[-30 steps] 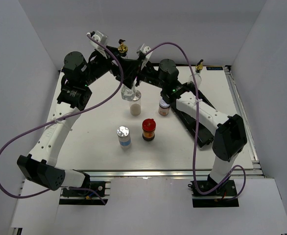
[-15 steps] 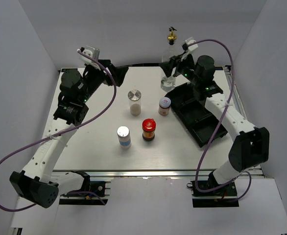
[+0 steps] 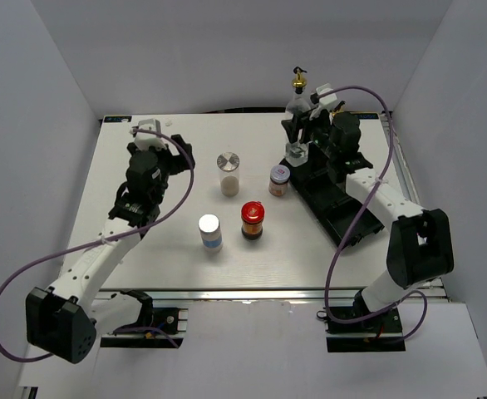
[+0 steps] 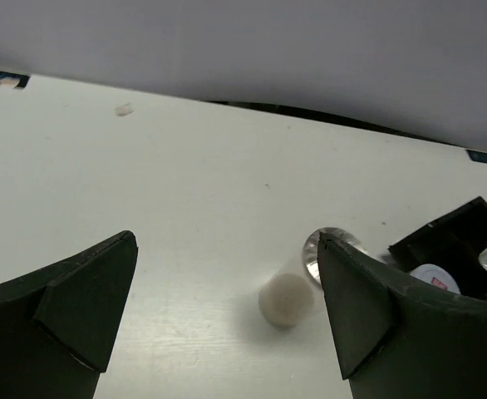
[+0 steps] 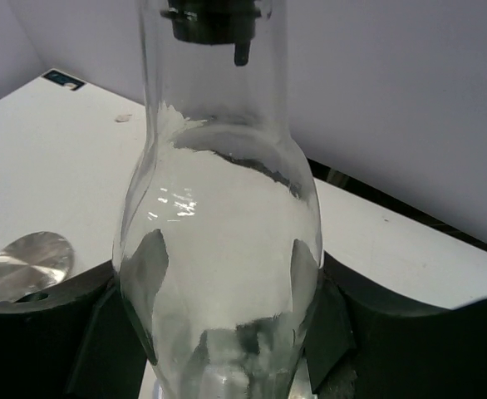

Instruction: Organize the condiment bottles

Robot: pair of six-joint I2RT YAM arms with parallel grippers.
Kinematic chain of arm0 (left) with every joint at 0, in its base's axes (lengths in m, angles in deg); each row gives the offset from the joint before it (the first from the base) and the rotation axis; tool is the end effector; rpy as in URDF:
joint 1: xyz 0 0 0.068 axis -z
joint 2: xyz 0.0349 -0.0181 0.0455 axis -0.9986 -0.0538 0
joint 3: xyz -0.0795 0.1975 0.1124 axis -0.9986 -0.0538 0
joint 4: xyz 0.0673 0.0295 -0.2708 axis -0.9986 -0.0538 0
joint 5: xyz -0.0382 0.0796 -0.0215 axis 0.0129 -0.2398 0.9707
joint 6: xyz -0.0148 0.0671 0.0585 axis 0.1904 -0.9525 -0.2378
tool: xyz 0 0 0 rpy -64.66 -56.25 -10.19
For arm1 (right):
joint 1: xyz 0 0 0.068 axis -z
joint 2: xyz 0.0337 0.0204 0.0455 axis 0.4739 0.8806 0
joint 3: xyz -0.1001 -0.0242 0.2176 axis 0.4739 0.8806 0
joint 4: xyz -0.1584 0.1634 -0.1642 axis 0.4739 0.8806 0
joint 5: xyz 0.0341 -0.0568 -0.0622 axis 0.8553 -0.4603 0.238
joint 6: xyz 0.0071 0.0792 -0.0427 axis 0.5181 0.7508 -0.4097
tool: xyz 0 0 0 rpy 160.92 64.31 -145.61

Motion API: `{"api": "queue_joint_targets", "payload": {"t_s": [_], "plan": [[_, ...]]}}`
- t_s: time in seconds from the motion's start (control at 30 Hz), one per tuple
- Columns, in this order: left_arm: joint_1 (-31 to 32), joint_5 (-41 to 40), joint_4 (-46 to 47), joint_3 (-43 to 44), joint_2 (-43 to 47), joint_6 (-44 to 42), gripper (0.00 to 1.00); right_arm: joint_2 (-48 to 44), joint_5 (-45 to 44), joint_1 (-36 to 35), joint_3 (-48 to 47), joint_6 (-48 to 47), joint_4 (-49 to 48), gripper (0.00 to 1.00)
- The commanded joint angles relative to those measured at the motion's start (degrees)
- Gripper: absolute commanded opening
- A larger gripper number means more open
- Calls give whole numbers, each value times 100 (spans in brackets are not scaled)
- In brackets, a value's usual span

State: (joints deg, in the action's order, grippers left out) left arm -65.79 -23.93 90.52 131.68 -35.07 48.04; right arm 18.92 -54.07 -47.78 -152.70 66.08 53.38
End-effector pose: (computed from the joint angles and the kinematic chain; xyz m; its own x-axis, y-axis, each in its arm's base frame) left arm 0.3271 -0.1025 0.3089 -0.1299 -0.2156 -0.9678 0.0606 0.9725 -0.2248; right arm 0.4090 0.1612 0.3123 0.0673 0.0264 -0.9974 -0.5068 0.8620 -0.0114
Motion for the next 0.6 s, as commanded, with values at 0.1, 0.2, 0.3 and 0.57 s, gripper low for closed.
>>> {"api": "queue_joint_targets", "payload": {"t_s": [0.1,0.2,0.3,0.57], "plan": [[6,-972,335,-693,815,247,98,171,-754,59,167,-339,-2091,0],[6,-832,414,-913,991,185,98,373,-1071,76,343,-489,-2392,0],[6,-638,362,-1054,1140,167,98,540,-1072,164,431,-419,-2647,0],[14,-524,265,-1230,1228,62,98,997,-949,331,405,-392,-2920,0]]}}
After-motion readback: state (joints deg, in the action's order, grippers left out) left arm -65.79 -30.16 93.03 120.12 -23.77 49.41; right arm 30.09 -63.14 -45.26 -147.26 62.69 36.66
